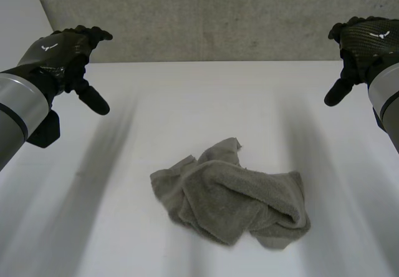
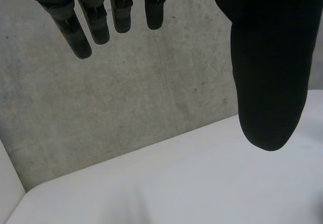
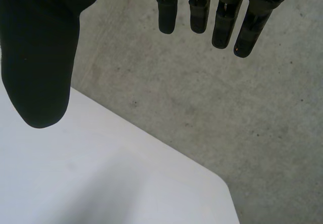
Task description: Fold the laundry
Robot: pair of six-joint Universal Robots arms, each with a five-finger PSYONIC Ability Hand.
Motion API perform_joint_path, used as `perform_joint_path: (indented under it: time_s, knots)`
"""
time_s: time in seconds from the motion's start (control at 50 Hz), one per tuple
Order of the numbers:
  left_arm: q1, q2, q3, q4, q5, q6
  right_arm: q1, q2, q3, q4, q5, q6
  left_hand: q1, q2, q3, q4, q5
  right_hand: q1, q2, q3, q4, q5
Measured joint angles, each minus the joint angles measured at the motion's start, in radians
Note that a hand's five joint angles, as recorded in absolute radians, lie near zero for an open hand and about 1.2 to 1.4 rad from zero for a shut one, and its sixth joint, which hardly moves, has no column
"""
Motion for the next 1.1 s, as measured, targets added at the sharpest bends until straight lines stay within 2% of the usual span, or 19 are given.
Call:
perform_joint_path:
  time_s: [0.18,0.24,0.34,0.36,0.4,0.42,0.44,0.52,0.66,0.78,0.82,0.84,0.86,0.88,0.9,0.92,0.98,1.04,1.1]
  knots:
    - [-0.018,0.000,0.019,0.005,0.002,0.003,-0.018,-0.002,0.045,-0.003,-0.025,0.003,0.000,0.000,0.000,0.000,0.000,0.000,0.000,0.000,0.000,0.000]
    - [-0.024,-0.004,0.024,0.007,0.005,0.006,-0.019,-0.002,0.058,-0.004,-0.065,-0.012,0.000,0.001,0.000,0.000,0.000,0.000,0.000,0.000,0.000,0.000]
    - [-0.045,-0.030,0.025,0.016,0.034,0.012,-0.023,0.004,0.085,0.009,-0.214,-0.115,0.016,0.024,0.021,0.020,0.000,0.000,0.000,0.000,0.000,0.000]
    - [-0.056,-0.054,0.025,0.023,0.058,0.014,-0.026,0.014,0.094,0.023,-0.273,-0.169,0.017,0.026,0.022,0.024,0.000,0.000,0.000,0.000,0.000,0.000]
    - [-0.071,-0.100,0.025,0.032,0.100,0.019,-0.030,0.034,0.104,0.048,-0.339,-0.235,0.019,0.030,0.027,0.027,0.001,0.000,0.000,0.000,0.000,0.000]
    - [-0.071,-0.100,0.025,0.032,0.100,0.019,-0.030,0.034,0.104,0.048,-0.339,-0.235,0.019,0.030,0.027,0.027,0.001,0.000,0.000,0.000,0.000,0.000]
    - [-0.083,-0.152,0.026,0.037,0.140,0.026,-0.034,0.058,0.113,0.082,-0.391,-0.289,0.023,0.031,0.029,0.029,0.003,0.000,0.000,0.000,0.000,0.000]
    - [-0.100,-0.259,0.028,0.044,0.205,0.049,-0.040,0.117,0.120,0.165,-0.456,-0.348,0.023,0.033,0.030,0.030,0.003,0.000,0.000,0.000,0.000,0.000]
    - [-0.127,-0.422,0.024,0.047,0.250,0.136,-0.038,0.254,0.125,0.280,-0.495,-0.298,0.023,0.033,0.030,0.030,0.003,0.000,0.000,0.000,0.000,0.000]
    - [-0.160,-0.500,0.019,0.048,0.251,0.208,-0.031,0.335,0.123,0.294,-0.514,-0.214,0.045,0.054,0.052,0.054,0.019,0.000,0.000,0.000,0.000,0.000]
    - [-0.174,-0.521,0.022,0.048,0.250,0.225,-0.029,0.351,0.116,0.285,-0.518,-0.194,0.166,0.155,0.152,0.154,0.123,0.204,0.223,0.231,0.220,0.216]
    - [-0.181,-0.529,0.028,0.048,0.250,0.231,-0.029,0.357,0.109,0.275,-0.518,-0.186,0.286,0.278,0.275,0.277,0.233,0.241,0.282,0.269,0.258,0.251]
    - [-0.189,-0.537,0.035,0.048,0.250,0.237,-0.029,0.360,0.101,0.262,-0.518,-0.181,0.416,0.402,0.374,0.377,0.345,0.396,0.431,0.434,0.422,0.405]
    - [-0.202,-0.547,0.052,0.049,0.251,0.243,-0.028,0.361,0.082,0.233,-0.516,-0.173,0.504,0.480,0.476,0.455,0.421,0.660,0.777,0.771,0.761,0.721]
    - [-0.202,-0.547,0.052,0.049,0.251,0.243,-0.028,0.361,0.082,0.233,-0.516,-0.173,0.504,0.480,0.476,0.455,0.421,0.660,0.777,0.771,0.761,0.721]
    - [-0.215,-0.553,0.080,0.050,0.250,0.247,-0.027,0.353,0.053,0.186,-0.513,-0.169,0.802,0.800,0.797,0.799,0.768,0.738,0.914,0.908,0.904,0.859]
    - [-0.232,-0.549,0.151,0.058,0.241,0.246,-0.024,0.325,0.009,0.109,-0.509,-0.167,0.940,0.952,0.948,0.947,0.914,0.738,0.943,0.943,0.946,0.891]
    - [-0.241,-0.535,0.224,0.071,0.216,0.239,-0.018,0.286,-0.031,0.030,-0.502,-0.168,0.955,0.988,0.983,0.986,0.947,0.738,0.944,0.949,0.954,0.894]
    - [-0.248,-0.486,0.364,0.137,0.093,0.211,0.009,0.203,-0.089,-0.181,-0.450,-0.170,0.974,1.026,1.021,1.023,0.977,0.738,0.944,0.959,0.954,0.896]
